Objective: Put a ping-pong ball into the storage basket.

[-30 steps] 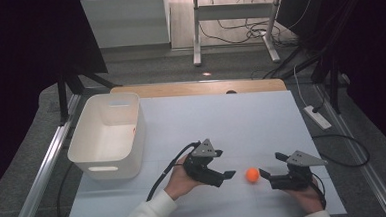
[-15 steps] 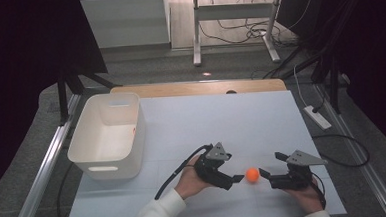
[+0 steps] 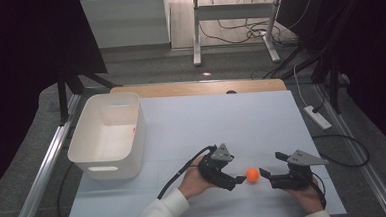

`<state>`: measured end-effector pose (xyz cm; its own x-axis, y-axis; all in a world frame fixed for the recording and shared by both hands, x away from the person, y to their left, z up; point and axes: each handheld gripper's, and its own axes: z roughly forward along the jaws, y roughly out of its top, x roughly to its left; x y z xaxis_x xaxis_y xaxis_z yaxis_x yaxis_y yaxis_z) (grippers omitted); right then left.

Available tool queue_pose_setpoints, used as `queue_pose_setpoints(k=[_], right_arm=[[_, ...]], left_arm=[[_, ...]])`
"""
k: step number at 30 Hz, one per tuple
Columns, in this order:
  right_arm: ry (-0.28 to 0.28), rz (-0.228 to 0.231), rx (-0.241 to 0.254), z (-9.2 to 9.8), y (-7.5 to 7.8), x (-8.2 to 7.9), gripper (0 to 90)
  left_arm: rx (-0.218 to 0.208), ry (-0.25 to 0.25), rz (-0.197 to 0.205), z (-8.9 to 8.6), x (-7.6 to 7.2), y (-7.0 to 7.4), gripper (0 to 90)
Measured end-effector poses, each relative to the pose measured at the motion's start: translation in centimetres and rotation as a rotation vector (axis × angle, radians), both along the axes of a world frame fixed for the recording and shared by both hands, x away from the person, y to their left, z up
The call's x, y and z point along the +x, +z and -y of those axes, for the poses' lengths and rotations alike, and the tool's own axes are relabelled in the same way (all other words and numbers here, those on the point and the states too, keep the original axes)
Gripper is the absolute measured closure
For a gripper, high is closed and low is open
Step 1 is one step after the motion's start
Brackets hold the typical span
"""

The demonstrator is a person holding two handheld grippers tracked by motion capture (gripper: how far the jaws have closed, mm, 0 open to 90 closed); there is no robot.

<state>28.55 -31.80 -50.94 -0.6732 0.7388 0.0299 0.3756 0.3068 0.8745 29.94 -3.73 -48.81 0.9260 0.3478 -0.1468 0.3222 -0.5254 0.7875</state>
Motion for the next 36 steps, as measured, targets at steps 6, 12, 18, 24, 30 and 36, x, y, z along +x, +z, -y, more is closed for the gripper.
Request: queue_pose_setpoints(k=[6, 12, 18, 24, 30, 36], right_arm=[[0.000, 0.000, 0.002, 0.0, 0.0, 0.0, 10.9], [-0.002, 0.001, 0.002, 0.1, 0.0, 0.0, 10.9], [-0.001, 0.001, 0.000, 0.0, 0.1, 0.1, 10.9], [-0.001, 0.004, 0.003, 0.1, 0.1, 0.1, 10.9], [-0.001, 0.002, 0.002, 0.1, 0.1, 0.1, 10.9], [-0.001, 0.002, 0.005, 0.1, 0.1, 0.1, 10.9]], left_arm=[[0.025, -0.019, 0.004, 0.8, 0.1, -0.3, 20.6], [0.046, -0.018, 0.002, 1.3, 0.2, -0.6, 20.5], [0.063, -0.022, -0.007, 1.7, 0.6, -1.0, 20.5], [0.083, -0.031, -0.006, 2.1, 0.6, -1.3, 20.4], [0.096, -0.038, -0.011, 2.6, 0.9, -1.5, 20.4], [0.108, -0.046, -0.014, 3.6, 1.0, -1.8, 20.1]])
